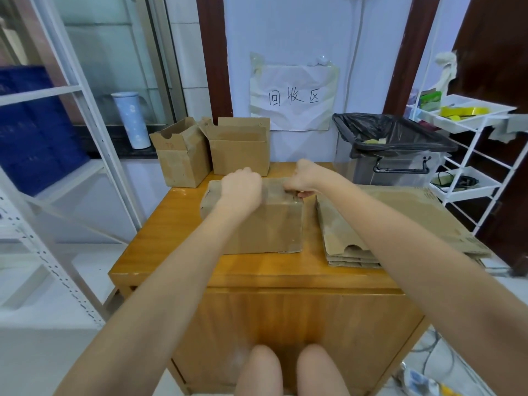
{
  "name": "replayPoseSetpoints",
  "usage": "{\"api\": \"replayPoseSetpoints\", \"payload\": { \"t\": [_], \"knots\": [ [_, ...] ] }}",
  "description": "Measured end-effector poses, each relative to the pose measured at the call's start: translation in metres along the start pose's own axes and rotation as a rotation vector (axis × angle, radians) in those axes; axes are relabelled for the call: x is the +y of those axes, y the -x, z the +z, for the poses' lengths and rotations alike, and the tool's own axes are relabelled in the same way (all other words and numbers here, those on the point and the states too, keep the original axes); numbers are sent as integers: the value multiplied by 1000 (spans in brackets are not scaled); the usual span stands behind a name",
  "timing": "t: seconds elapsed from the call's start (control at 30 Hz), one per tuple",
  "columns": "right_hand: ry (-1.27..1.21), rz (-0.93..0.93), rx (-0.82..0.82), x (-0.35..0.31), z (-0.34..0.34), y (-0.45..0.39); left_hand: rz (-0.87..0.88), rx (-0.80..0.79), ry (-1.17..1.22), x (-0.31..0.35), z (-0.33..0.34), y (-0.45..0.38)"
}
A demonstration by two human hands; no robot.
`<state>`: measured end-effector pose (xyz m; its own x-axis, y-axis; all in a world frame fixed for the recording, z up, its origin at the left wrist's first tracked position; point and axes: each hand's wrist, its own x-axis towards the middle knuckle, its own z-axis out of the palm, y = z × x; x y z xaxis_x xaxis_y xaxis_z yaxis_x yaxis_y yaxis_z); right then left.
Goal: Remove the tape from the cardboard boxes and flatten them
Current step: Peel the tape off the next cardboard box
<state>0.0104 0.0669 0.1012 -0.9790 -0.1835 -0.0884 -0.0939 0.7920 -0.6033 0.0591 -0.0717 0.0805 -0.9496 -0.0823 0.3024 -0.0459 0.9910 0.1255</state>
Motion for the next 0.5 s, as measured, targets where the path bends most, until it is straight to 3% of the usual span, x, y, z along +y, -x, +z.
{"api": "replayPoseSetpoints", "payload": {
  "t": [0.1, 0.23, 0.5],
  "knots": [
    [26, -40, -44, 1, -2, 3, 55, 45, 155, 11, 22, 8],
    [7, -72, -143, -4, -15, 7, 120, 73, 108, 6, 34, 9],
    [174, -46, -17, -6, 0, 5, 146, 57, 89, 4, 35, 9]
  ]
}}
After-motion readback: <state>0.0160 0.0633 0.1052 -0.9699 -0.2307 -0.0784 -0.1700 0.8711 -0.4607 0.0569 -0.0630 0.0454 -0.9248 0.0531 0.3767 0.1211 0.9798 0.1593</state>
